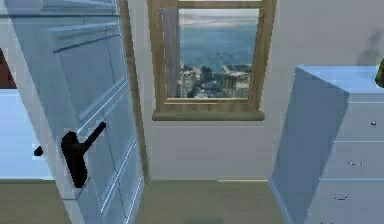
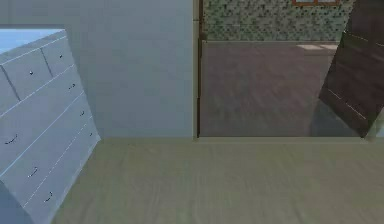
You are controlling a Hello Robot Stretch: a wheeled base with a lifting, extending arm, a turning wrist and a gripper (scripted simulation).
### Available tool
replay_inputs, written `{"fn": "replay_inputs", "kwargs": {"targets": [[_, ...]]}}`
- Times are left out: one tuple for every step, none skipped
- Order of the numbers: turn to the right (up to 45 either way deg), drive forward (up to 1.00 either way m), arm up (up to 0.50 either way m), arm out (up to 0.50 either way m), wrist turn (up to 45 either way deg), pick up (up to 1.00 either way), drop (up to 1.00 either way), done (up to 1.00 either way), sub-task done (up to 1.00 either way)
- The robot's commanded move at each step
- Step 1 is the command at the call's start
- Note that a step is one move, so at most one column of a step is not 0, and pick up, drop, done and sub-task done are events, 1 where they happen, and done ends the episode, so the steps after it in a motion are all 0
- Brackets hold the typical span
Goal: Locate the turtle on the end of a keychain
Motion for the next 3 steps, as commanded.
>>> {"fn": "replay_inputs", "kwargs": {"targets": [[-45.0, 0.0, 0.0, 0.0, 0.0, 0.0, 0.0, 0.0, 0.0], [-12.0, 0.0, 0.0, 0.0, 0.0, 0.0, 0.0, 0.0, 0.0], [0.0, 0.65, 0.0, 0.0, 0.0, 0.0, 0.0, 0.0, 0.0]]}}
